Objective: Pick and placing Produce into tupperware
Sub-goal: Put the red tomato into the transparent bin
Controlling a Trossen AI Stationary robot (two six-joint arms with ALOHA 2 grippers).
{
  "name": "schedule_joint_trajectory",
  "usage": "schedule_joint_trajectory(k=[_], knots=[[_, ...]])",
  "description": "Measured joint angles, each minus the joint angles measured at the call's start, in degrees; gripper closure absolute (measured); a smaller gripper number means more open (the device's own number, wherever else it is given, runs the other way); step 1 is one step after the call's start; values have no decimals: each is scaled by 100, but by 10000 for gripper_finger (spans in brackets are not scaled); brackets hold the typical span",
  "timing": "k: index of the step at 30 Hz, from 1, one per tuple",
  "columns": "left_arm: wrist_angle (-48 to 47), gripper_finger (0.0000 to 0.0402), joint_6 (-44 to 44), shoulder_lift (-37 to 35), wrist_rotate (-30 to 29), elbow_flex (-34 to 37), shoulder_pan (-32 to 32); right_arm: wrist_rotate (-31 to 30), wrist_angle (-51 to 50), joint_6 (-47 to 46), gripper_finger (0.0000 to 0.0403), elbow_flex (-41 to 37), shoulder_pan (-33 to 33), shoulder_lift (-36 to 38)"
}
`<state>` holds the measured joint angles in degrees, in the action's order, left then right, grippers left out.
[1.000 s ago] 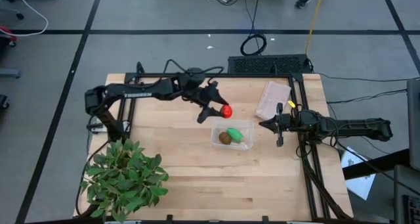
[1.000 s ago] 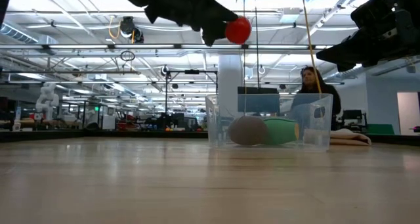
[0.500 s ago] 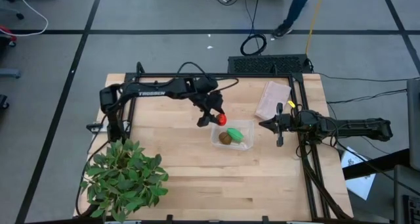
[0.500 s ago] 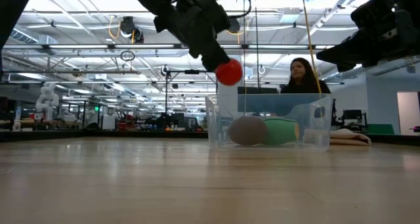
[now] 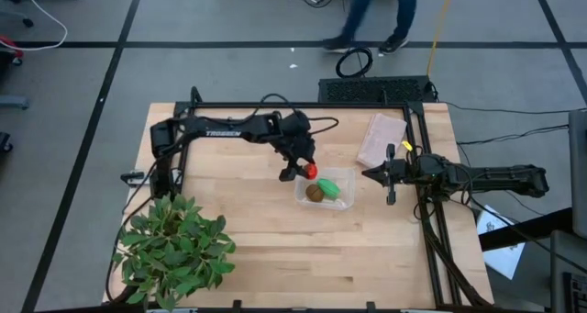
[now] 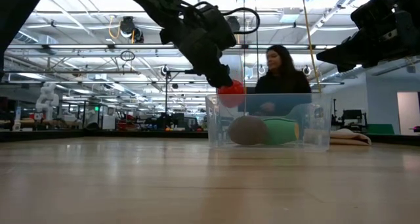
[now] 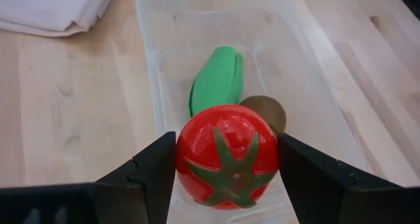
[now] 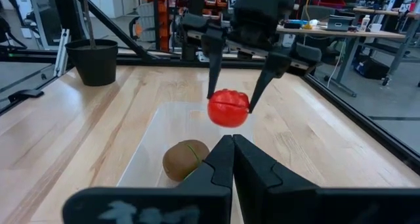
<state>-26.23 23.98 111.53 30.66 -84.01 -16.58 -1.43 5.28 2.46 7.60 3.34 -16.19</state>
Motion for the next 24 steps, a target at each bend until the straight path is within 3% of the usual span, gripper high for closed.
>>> schedule_joint_trajectory(k=[24], knots=[[400,172,513,376,-414,0,280,0,63,-1,403,-80,0,-2]])
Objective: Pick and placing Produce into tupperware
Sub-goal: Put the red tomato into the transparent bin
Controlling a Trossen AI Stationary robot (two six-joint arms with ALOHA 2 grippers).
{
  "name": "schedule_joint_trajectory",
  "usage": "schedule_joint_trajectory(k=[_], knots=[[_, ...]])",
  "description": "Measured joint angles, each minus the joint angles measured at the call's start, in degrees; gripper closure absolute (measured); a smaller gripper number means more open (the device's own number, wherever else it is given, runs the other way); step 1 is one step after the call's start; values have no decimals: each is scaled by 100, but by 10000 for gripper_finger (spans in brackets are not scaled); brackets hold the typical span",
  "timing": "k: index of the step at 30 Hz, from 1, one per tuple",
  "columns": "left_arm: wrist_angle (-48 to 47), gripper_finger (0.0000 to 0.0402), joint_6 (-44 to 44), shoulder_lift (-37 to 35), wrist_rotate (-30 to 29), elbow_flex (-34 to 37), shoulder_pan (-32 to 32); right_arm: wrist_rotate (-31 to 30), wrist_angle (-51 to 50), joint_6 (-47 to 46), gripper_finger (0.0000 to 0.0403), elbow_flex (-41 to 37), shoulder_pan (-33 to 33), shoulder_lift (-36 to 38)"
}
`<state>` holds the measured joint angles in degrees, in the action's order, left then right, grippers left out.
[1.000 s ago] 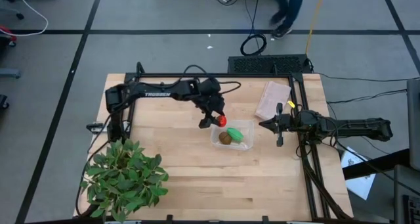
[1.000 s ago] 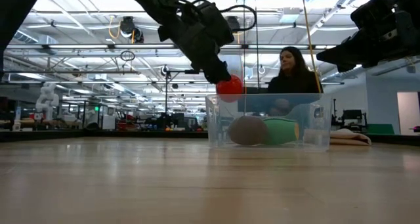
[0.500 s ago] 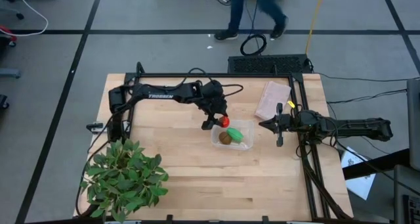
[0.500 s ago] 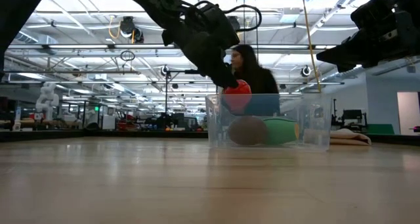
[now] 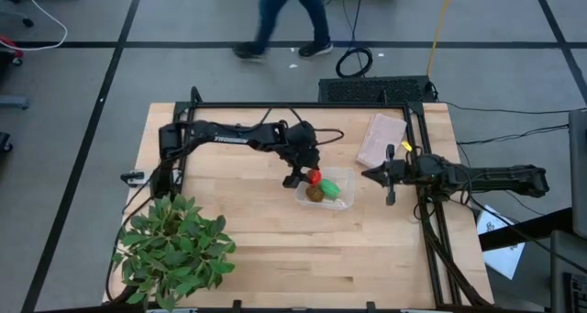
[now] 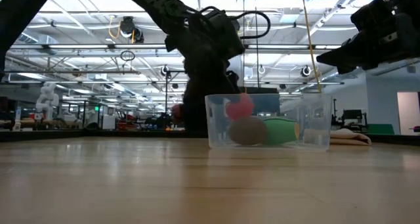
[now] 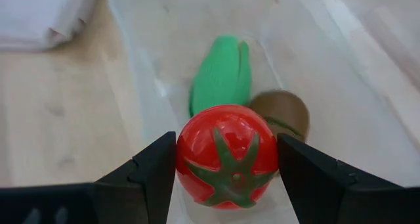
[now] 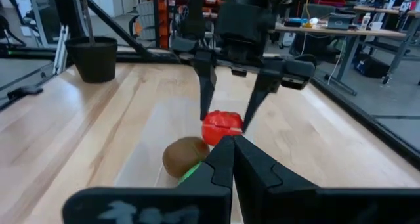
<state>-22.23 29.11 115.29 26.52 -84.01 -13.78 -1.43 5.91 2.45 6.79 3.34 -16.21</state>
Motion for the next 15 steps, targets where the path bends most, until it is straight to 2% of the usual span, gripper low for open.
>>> schedule_joint_trajectory(k=[15], knots=[[-235,172,-220,129,-563,-57,111,-7,670,-17,403,-396,4,-13]])
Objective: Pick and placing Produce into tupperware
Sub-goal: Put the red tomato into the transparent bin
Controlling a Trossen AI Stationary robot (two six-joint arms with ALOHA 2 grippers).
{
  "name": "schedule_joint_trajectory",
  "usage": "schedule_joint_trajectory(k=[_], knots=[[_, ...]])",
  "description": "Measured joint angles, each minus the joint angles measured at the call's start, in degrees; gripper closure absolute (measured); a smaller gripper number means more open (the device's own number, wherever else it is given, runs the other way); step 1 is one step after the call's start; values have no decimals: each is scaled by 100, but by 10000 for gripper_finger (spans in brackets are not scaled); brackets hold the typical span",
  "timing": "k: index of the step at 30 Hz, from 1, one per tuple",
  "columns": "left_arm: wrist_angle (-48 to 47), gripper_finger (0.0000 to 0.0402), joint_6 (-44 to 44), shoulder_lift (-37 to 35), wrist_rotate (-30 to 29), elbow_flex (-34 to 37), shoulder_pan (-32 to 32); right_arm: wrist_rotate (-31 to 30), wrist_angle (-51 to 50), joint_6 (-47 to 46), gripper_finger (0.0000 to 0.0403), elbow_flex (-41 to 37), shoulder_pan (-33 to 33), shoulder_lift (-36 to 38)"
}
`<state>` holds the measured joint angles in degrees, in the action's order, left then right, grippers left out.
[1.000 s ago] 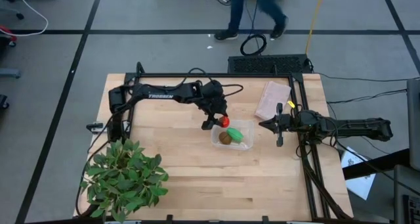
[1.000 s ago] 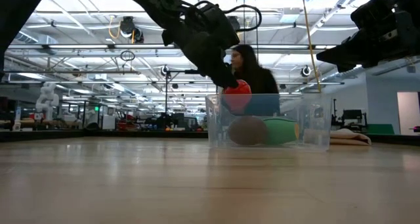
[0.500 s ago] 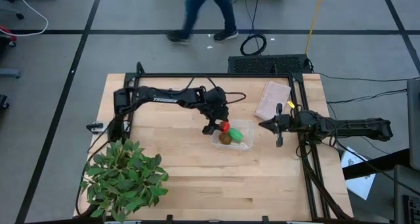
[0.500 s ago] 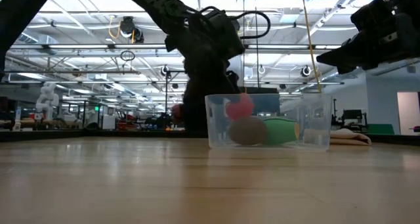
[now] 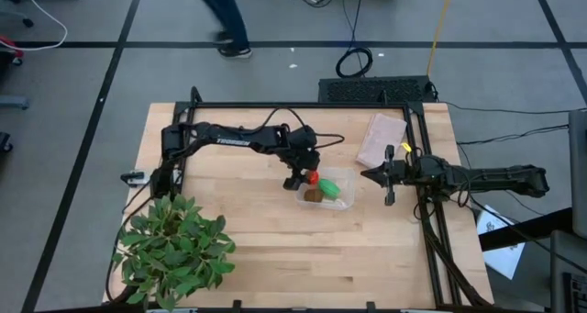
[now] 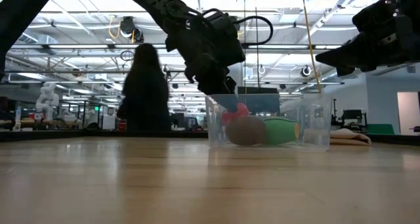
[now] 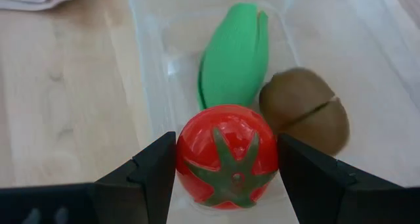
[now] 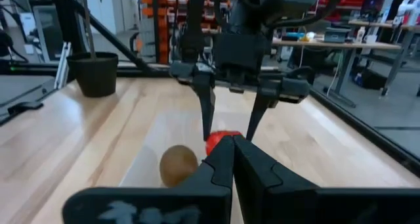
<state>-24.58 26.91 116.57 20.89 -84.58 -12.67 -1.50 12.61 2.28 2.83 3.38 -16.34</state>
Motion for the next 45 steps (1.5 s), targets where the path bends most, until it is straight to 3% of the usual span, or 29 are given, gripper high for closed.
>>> schedule_joint_trajectory(k=[13,20,45], knots=[[-1189,172,-355,215,-77,-1376,184,2,-44,-4,403,-18,4,-5],[-1786,172,-557,649,-455,-1885,255,-9,-59,10,403,-22,12,-73],[-2035,172,-166,1205,-934,-1952,370,7,88,-4,403,-26,35,-284]])
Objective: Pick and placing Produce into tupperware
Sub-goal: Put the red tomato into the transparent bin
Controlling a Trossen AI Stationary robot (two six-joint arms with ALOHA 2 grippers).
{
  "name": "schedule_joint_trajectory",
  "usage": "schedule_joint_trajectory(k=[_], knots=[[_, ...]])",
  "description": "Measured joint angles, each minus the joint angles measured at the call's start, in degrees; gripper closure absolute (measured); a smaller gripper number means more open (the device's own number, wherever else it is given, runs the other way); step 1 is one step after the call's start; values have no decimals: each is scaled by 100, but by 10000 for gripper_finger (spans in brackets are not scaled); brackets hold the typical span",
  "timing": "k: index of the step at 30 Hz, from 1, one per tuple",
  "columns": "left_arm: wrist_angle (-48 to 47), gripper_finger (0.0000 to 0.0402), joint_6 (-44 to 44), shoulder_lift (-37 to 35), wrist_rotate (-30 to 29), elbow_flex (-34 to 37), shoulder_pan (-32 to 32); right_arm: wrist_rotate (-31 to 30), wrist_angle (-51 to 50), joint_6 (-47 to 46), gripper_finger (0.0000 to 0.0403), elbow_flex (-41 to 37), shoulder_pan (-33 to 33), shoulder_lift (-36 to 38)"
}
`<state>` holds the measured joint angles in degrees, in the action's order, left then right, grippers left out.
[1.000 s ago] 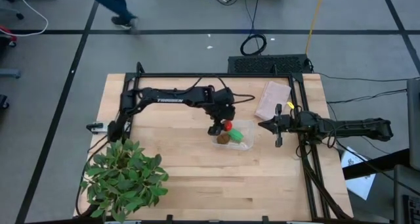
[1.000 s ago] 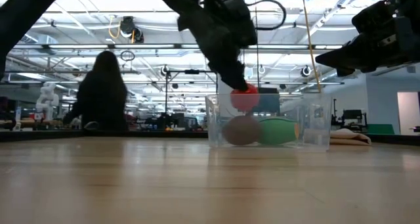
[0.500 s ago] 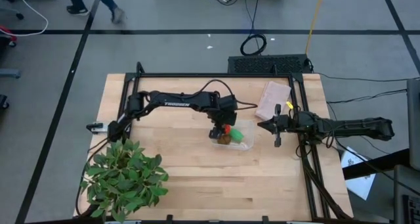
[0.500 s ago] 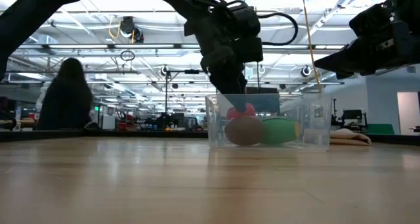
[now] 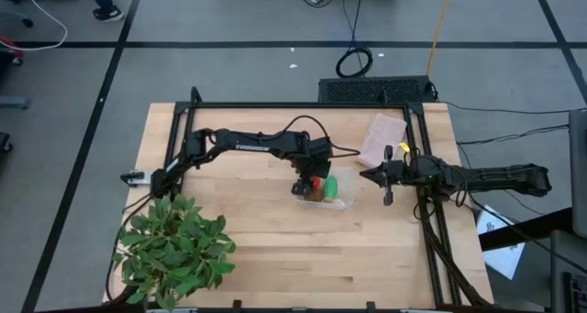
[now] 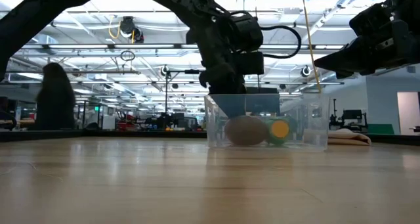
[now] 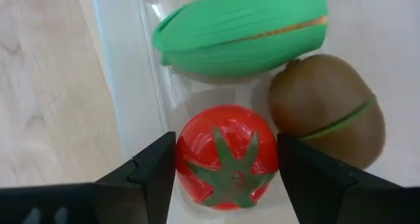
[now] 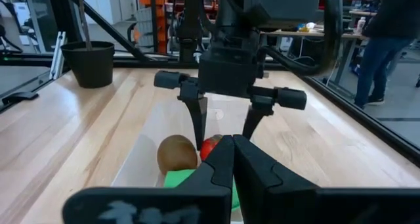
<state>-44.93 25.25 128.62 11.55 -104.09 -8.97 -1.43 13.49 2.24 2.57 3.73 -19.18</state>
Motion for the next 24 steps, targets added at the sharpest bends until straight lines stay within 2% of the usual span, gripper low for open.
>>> schedule_joint_trajectory(k=[24], knots=[[-17,172,158,4,3,2,-4,4,-2,-7,403,-2,0,-2]])
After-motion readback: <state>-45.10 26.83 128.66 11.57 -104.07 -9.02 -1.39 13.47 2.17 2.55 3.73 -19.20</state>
